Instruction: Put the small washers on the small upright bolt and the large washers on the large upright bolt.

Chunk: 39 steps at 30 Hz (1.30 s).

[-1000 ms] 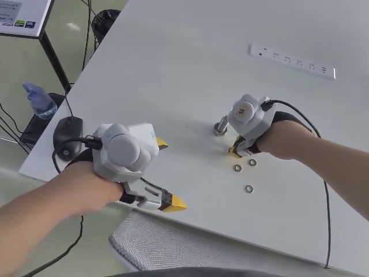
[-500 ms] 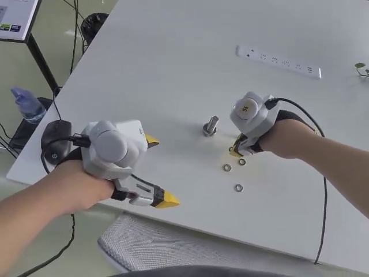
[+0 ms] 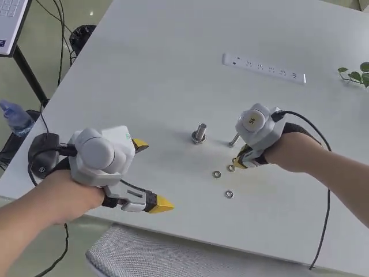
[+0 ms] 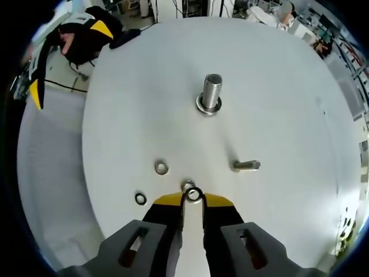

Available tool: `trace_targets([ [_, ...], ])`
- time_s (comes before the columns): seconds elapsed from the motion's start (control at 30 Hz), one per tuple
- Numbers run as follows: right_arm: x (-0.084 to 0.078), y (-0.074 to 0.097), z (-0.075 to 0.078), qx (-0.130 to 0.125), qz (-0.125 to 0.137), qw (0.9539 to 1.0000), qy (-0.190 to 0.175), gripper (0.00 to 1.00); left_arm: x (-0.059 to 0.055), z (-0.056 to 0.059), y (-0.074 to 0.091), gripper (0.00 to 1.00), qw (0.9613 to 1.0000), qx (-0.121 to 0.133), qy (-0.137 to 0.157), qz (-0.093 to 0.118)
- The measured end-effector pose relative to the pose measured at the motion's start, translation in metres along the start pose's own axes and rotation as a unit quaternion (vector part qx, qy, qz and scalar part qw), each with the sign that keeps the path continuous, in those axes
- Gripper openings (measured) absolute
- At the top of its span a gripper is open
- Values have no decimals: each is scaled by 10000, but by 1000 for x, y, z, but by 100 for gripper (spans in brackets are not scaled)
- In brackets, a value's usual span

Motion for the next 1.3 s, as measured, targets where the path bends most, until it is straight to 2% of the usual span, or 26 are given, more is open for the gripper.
trace_targets([
  [0.1,-11,3,1,-64,23,10000,-72,12,1,-2,1,89,9999,80,60,118],
  [0.27,-24,6,7,-144,80,9996,-248,12,0,-3,2,90,9999,113,54,79],
  [0.4,-30,9,10,-175,86,9992,-348,12,0,-4,3,91,9998,130,78,91],
  [0.5,-32,11,12,-198,82,9990,-400,12,-3,-5,2,91,9999,162,18,0],
  [0.8,-17,27,23,-319,266,9982,-439,12,-5,-3,1,91,9998,209,-24,-17],
  [1.0,-5,34,31,-397,345,9980,-364,12,-9,-3,1,90,9996,253,-56,-135],
  [1.13,2,35,40,-356,413,9977,-393,12,-9,-2,1,90,9996,272,22,-87],
  [1.3,12,39,44,-383,439,9979,-291,12,-10,-1,-1,90,9996,264,72,-70],
])
Point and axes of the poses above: the centre of the closed fingertips' face, and the gripper's own axes: y roughly backward along the fingers, z roughly to its right, x roughly out of its top, the point moved 7 cm from there along y, roughly backward along the fingers
